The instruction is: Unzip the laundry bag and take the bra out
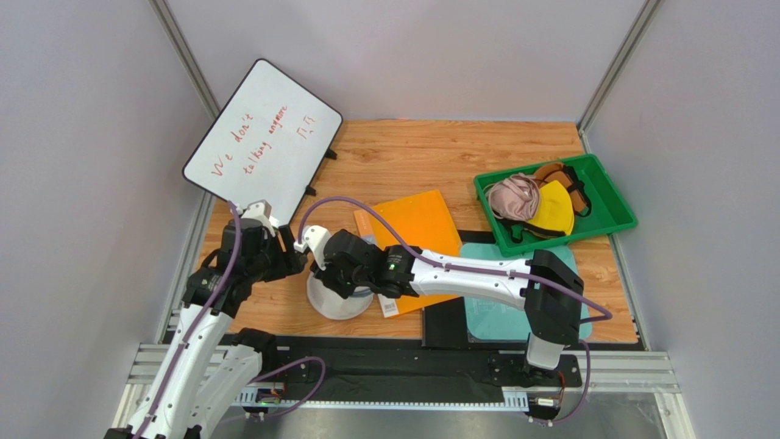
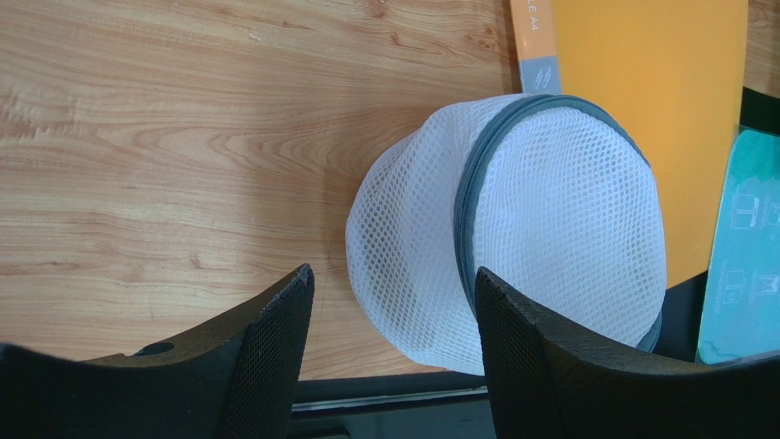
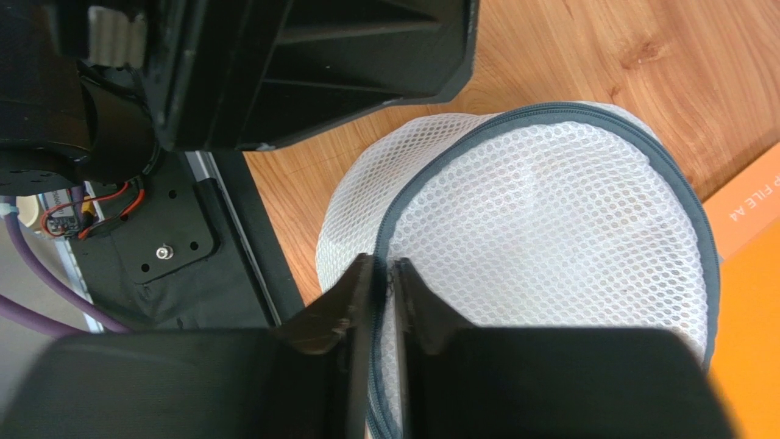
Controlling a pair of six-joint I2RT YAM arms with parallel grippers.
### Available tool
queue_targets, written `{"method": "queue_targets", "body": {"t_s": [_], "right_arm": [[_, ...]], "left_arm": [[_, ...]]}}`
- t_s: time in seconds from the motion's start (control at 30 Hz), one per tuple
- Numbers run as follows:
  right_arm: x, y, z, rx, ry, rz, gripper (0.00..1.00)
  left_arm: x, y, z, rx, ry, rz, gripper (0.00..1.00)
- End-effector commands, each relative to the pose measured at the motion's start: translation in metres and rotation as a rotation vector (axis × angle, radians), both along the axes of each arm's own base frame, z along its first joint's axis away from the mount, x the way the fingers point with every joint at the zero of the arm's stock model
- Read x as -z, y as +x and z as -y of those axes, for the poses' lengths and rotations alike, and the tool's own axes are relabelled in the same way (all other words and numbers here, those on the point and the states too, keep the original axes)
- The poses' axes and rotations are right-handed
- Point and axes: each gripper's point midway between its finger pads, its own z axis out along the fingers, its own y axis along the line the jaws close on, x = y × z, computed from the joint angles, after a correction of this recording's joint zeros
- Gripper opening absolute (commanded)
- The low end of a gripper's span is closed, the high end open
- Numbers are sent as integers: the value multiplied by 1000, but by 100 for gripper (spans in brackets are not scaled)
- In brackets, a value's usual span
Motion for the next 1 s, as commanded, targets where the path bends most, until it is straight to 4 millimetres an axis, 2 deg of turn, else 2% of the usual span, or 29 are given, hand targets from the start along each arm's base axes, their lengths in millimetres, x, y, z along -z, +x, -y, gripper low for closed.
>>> {"method": "queue_targets", "body": {"t_s": [0.0,0.07,0.33,0.37,0.43,0.57,0.7,0.97], "right_arm": [[-22,12,-9,43,55,30,9],[-27,14,-7,65,64,36,0],[-65,30,15,225,168,66,0],[-63,30,19,238,169,66,0],[-77,32,24,274,214,75,0],[-88,32,35,303,261,78,0],[-85,33,46,341,269,77,0],[-93,30,57,360,308,70,0]], "left_arm": [[-11,3,1,14,-3,38,71],[-12,2,1,15,-6,42,71],[-18,1,7,35,-37,66,70],[-17,0,9,41,-48,60,70],[-15,-1,17,64,-92,57,69],[-21,0,34,97,-195,89,68],[-25,2,48,132,-276,107,68],[3,5,47,111,-249,12,67]]}}
